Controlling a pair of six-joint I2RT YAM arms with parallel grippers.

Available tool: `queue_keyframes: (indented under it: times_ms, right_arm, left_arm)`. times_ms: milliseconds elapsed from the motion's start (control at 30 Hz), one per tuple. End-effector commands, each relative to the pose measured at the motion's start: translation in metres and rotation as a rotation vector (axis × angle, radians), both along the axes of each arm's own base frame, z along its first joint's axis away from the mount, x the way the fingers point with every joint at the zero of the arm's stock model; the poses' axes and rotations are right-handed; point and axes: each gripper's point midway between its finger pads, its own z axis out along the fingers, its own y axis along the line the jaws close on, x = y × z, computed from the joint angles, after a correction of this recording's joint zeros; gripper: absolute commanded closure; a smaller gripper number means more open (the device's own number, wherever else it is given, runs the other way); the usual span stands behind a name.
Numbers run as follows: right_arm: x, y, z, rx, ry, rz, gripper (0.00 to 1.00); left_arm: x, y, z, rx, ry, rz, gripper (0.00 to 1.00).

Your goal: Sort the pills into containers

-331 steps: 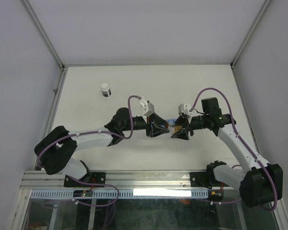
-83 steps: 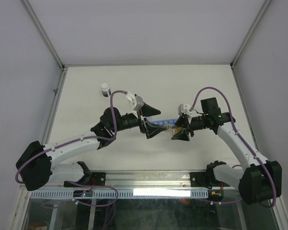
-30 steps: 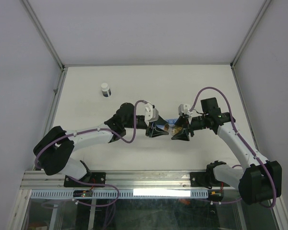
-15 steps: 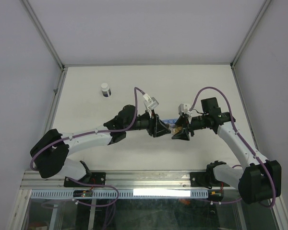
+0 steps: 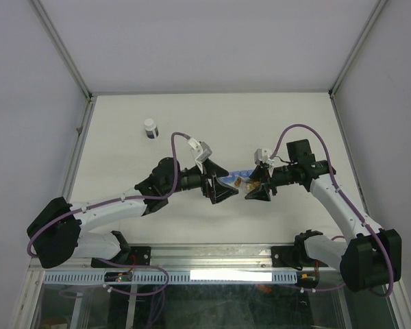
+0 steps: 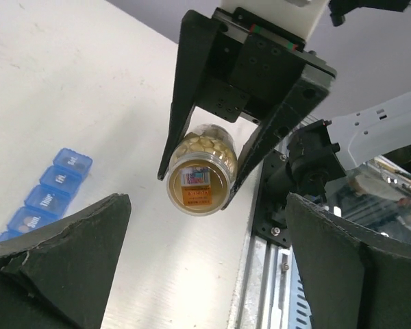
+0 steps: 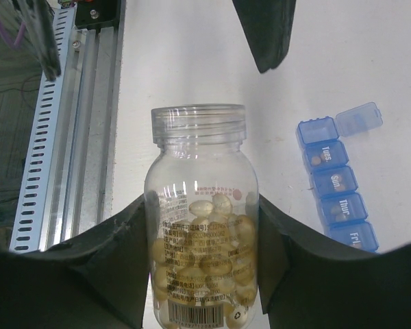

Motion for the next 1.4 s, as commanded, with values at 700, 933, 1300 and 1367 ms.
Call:
queue_keyframes:
  times_ms: [700,933,1300,1367]
  right_arm:
    - [0.004,0.006,0.024,0.055,-0.078,0.034,1.00]
    - [0.004,0.006,0.024,0.055,-0.077,0.034,1.00]
    - [0.004,0.006,0.023,0.054,-0.074,0.034,1.00]
    - [0.004,0.006,0.023,0.054,-0.076,0.035,1.00]
  left_arm:
    - [0.007,-0.014,0.018,-0.035,-0.870,-0.275,0.11]
    - [0.011,-0.023,0.011,-0.036,-0.817,-0.300,0.24]
    - [0.005,-0.026,0.012,-0.056,-0.782,-0.331,0.43]
    - [0.002,-0.025,0.014,-0.068,-0.761,-0.346,0.47]
